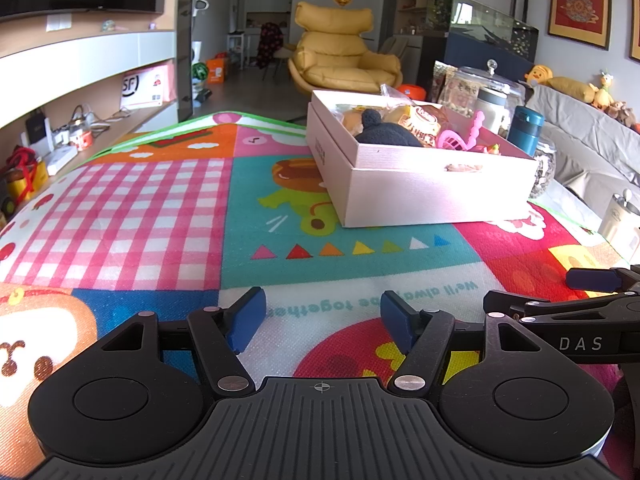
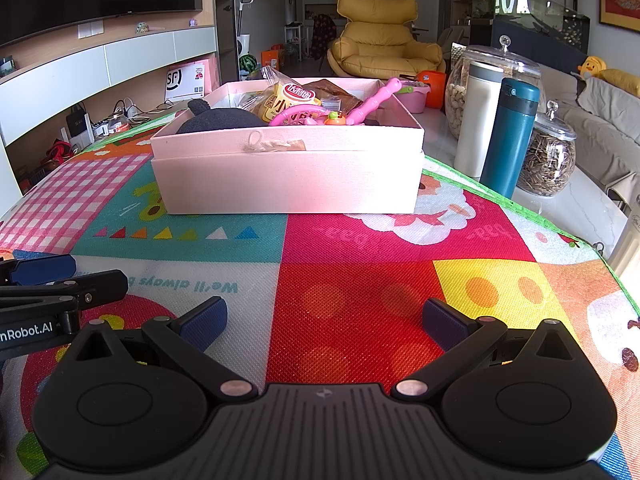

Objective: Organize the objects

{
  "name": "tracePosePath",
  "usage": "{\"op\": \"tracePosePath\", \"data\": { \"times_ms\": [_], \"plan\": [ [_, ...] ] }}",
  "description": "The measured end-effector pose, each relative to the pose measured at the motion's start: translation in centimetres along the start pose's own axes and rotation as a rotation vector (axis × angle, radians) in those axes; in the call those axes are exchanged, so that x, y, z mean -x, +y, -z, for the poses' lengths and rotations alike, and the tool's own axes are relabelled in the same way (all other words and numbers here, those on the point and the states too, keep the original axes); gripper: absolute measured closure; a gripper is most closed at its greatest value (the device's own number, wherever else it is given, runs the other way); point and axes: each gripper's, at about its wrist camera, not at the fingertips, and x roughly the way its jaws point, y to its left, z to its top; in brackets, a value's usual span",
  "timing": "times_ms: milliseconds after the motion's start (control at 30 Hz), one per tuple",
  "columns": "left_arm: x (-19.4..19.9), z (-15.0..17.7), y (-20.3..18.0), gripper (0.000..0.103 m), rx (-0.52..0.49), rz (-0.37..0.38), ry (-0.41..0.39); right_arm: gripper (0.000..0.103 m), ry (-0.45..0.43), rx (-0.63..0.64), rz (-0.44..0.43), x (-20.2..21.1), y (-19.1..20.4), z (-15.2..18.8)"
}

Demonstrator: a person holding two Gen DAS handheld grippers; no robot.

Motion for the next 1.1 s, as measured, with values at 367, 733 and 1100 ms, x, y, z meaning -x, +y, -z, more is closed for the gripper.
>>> {"op": "tracePosePath", "data": {
  "times_ms": [367, 733, 1100],
  "plan": [
    [-0.01, 0.0, 0.01, 0.033, 0.0, 0.0, 0.0, 0.0, 0.0, 0.0, 0.0, -0.03, 0.01, 0.01],
    [-0.01, 0.0, 0.02, 0.034, 0.002, 0.0, -0.001, 0.0, 0.0, 0.0, 0.0, -0.04, 0.0, 0.0],
    [-0.04, 0.01, 0.07, 0.035, 0.004, 0.002, -0.001, 0.0, 0.0, 0.0, 0.0, -0.04, -0.01, 0.0]
  ]
}}
